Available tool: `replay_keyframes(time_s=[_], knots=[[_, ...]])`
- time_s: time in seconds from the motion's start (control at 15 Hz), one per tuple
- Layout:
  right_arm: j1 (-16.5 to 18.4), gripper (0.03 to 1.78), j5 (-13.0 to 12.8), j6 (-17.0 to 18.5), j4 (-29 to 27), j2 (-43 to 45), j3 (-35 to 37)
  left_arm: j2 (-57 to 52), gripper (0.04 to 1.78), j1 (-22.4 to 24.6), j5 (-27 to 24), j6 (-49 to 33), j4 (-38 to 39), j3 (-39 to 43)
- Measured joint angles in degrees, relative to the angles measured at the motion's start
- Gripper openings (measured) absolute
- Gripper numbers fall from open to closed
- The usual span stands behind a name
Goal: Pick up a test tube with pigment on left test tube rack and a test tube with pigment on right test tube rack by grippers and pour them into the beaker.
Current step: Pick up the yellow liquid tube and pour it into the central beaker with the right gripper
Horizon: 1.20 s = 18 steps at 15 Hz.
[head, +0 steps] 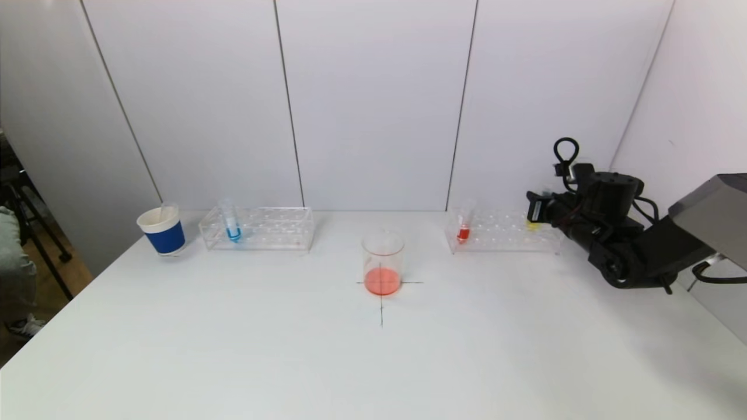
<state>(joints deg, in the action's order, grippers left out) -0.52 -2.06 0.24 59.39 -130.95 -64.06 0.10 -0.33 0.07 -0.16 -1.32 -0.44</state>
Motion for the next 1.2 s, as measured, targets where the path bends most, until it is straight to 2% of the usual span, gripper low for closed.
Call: replay_keyframes(time_s=[0.2,0.4,0.67,0.87,1.07,1.2], knots=[[0.15,0.5,-0.17,-0.55,-4.96,3.86,-1.49,0.0,1.76,-0.02,0.0,0.0,0.0,0.0],[0.01,0.5,0.02,-1.06,-12.46,8.3,-5.25,0.0,1.76,-0.02,0.0,0.0,0.0,0.0],[-0.21,0.5,0.5,-1.12,-25.75,13.75,-14.35,0.0,1.76,0.0,0.0,0.0,0.0,0.0],[-1.12,0.5,0.79,-1.01,-37.73,16.2,-23.31,0.0,1.76,0.0,0.0,0.0,0.0,0.0],[-3.13,0.5,0.28,-1.01,-48.54,16.54,-32.44,0.0,1.76,-0.02,0.02,0.0,0.0,0.0],[-5.21,0.5,0.85,-1.62,-54.3,16.62,-35.79,0.0,1.76,0.0,0.0,0.02,0.0,0.0]])
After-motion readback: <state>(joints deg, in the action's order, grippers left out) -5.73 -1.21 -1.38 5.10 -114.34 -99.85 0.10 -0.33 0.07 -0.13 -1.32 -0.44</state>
